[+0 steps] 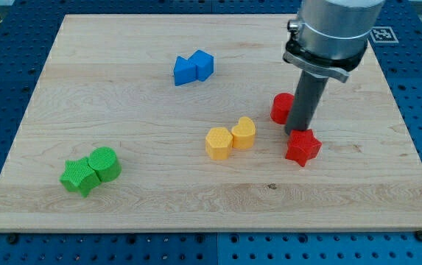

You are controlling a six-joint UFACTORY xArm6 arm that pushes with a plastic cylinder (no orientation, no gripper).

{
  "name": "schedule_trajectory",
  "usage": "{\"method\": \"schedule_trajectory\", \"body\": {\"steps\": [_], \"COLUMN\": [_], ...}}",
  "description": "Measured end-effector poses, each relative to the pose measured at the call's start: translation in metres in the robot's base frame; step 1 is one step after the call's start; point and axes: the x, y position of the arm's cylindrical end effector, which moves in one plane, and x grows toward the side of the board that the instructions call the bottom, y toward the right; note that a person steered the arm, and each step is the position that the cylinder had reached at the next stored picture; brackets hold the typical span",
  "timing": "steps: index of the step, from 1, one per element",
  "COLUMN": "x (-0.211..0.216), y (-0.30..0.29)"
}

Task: Push both the red blocks towards the top

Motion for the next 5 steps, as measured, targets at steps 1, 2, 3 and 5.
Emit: {"method": "schedule_trajectory", "body": {"steps": [1,2,3,5], "x": [0.007,0.046,0.067,0.050], "y": [-0.031,-0.030,-0.012,0.009]}}
